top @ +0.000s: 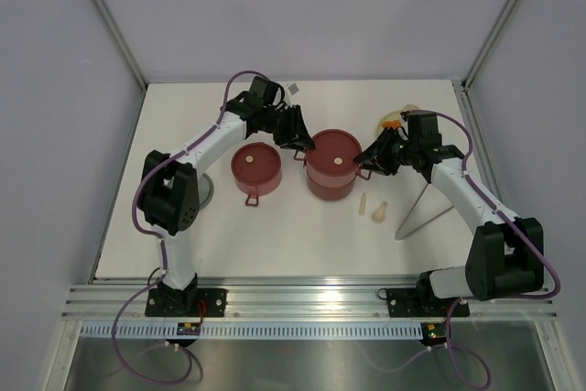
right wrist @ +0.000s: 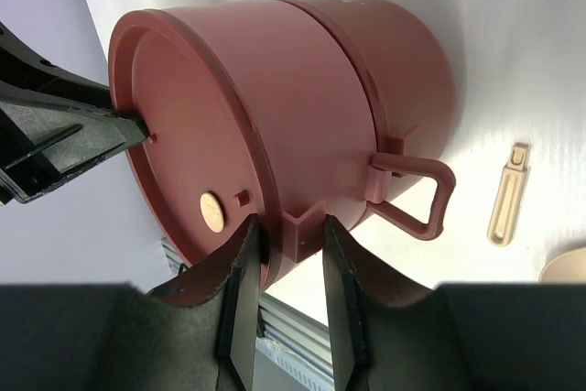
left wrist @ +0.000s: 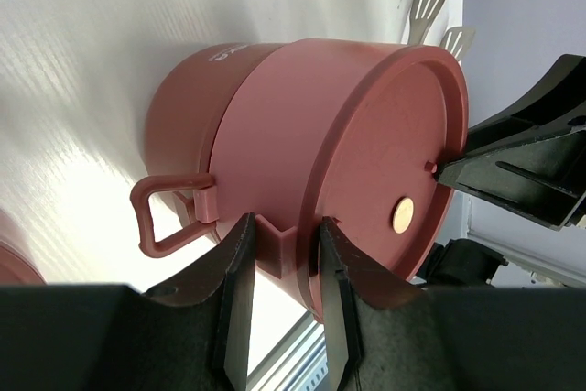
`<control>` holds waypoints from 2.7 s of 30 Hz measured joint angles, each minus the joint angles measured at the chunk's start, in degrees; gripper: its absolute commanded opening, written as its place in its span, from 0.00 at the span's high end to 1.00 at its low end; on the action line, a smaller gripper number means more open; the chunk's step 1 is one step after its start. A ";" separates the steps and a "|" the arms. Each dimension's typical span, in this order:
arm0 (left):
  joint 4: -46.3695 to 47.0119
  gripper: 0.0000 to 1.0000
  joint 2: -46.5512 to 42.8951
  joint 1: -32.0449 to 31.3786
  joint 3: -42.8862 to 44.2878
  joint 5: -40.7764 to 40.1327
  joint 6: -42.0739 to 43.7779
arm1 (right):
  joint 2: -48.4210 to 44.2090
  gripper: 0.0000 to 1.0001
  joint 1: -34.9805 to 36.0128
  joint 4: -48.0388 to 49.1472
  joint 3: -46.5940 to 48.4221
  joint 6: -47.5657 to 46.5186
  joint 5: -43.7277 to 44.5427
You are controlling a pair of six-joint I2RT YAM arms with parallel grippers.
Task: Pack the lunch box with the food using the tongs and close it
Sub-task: Place the packing box into the packing box.
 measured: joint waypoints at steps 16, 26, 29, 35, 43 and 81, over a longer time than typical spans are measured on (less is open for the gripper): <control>-4.28 1.00 0.00 -0.42 1.95 -1.11 1.73 | 0.61 1.00 0.35 -2.23 0.87 0.50 -0.20; -4.17 1.00 0.02 -0.42 1.77 -1.55 1.68 | 1.18 1.00 0.35 -2.62 1.40 0.26 -0.17; -3.32 1.00 0.00 -0.39 0.96 -1.49 1.57 | 1.27 1.00 0.35 -2.67 1.49 0.20 -0.11; -1.81 1.00 -0.79 -0.24 -0.83 -1.31 0.96 | 1.44 1.00 0.35 -2.82 1.70 0.07 -0.11; 0.76 1.00 -2.16 -0.24 -3.45 -1.55 0.31 | 2.19 0.99 0.42 -3.32 2.49 -0.55 0.04; 1.86 0.73 -6.12 -0.24 -8.26 -2.64 -0.57 | 3.41 0.52 1.49 -3.93 4.35 -1.46 2.01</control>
